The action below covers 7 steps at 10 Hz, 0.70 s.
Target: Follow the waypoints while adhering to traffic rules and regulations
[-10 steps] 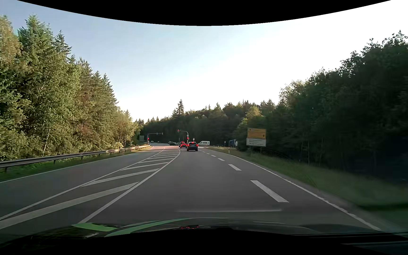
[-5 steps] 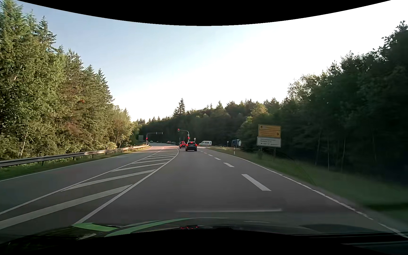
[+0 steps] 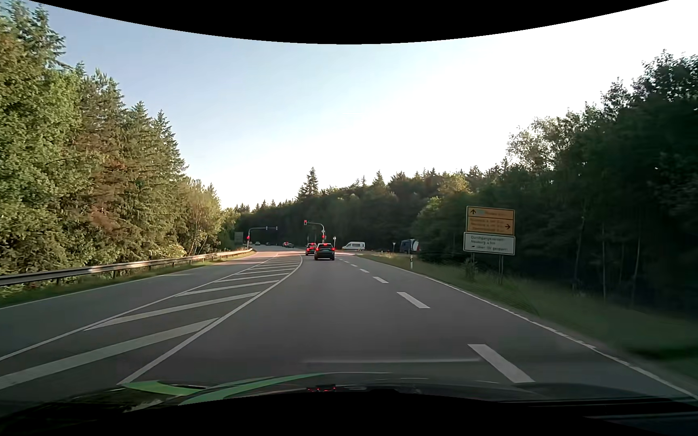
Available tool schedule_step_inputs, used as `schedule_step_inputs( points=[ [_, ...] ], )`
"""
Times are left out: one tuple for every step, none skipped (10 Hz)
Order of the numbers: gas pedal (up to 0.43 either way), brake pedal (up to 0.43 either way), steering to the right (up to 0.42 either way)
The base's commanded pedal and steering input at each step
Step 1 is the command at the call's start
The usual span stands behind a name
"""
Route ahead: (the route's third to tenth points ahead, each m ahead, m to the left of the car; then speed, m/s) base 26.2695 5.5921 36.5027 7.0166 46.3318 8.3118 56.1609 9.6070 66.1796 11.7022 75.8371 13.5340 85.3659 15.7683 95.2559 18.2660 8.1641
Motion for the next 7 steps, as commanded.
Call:
schedule_step_inputs(
  points=[
    [0.000, 0.238, 0.001],
    [0.000, 0.238, 0.001],
    [0.000, 0.238, 0.000],
    [0.000, 0.238, 0.000],
    [0.000, 0.238, 0.000],
    [0.000, 0.226, 0.000],
    [0.000, 0.189, -0.002]
  ],
)
